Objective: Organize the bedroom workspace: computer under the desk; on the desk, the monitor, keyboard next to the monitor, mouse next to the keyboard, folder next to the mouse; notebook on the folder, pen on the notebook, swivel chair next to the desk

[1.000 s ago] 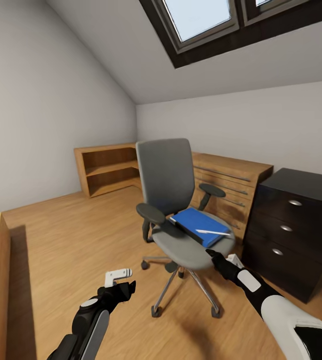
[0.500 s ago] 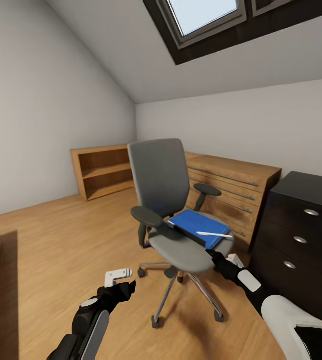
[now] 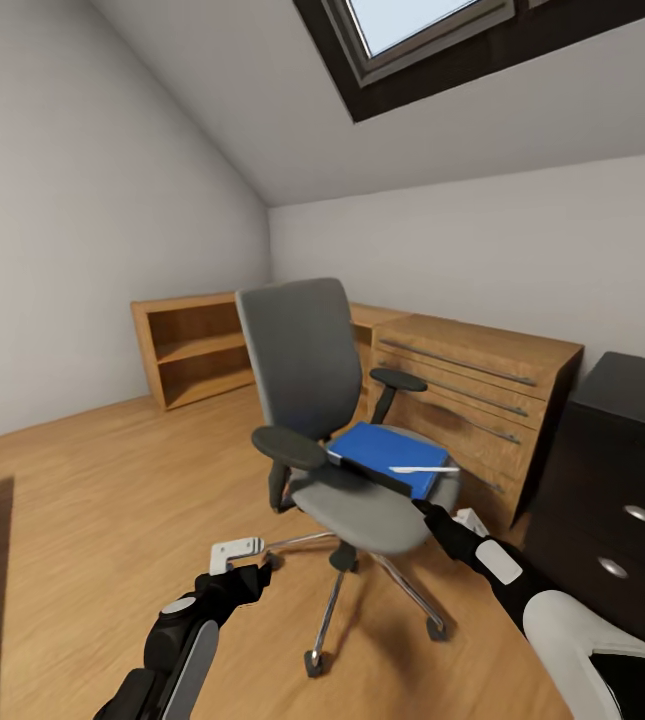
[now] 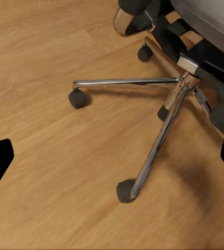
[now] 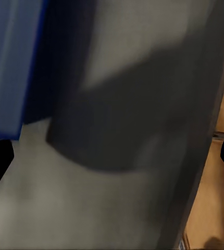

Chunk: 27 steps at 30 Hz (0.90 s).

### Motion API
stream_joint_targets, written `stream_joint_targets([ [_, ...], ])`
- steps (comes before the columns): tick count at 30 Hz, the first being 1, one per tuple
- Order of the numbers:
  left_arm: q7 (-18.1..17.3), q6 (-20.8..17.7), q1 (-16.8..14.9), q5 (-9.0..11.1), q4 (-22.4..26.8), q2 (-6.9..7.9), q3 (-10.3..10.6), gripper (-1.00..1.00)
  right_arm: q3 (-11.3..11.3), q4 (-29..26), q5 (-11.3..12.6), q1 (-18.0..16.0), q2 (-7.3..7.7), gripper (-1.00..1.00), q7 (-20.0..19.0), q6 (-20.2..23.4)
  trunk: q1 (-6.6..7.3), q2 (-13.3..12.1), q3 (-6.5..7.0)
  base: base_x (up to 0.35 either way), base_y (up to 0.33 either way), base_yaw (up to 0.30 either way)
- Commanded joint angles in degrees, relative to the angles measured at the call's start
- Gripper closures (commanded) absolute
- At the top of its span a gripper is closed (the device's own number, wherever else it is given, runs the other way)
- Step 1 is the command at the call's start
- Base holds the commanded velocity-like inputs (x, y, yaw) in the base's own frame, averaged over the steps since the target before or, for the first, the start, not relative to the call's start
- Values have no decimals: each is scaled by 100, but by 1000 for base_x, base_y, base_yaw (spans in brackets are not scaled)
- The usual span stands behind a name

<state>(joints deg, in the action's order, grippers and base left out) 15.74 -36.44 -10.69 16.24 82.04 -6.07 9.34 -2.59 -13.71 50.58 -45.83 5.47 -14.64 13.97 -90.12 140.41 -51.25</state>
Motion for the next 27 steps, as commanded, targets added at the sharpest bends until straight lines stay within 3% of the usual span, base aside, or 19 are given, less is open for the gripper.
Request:
stream_joint_targets([
  [1,52,-18,-4,60,5,0,7,-100,-30,-9,71,-5,-2,-100,-30,44,-2,2,-5,321,0,0],
  [6,58,-25,-4,63,-15,-6,10,-100,-31,-9,74,-5,-2,-100,-28,44,-2,2,-5,185,0,0],
  [13,63,-30,-4,58,-259,-14,16,-100,-29,-9,75,-5,-19,-100,-23,43,-2,2,-5,-295,0,0],
  [16,63,-30,-4,55,-259,-7,-16,-100,-36,42,60,-5,-276,-100,-17,0,-2,2,-5,-68,0,0],
  [22,61,-27,-4,55,-259,0,-36,-100,-32,214,38,-5,-499,-100,-20,-15,-2,2,-5,-7,0,0],
  [23,61,-25,-4,55,-259,0,-37,-100,-28,240,-47,1,-689,-100,-18,-17,-2,2,-5,0,0,0],
  [27,65,-24,-4,55,-259,0,-37,-100,-29,256,-296,13,-833,-100,-14,-13,-2,2,-8,0,0,13],
])
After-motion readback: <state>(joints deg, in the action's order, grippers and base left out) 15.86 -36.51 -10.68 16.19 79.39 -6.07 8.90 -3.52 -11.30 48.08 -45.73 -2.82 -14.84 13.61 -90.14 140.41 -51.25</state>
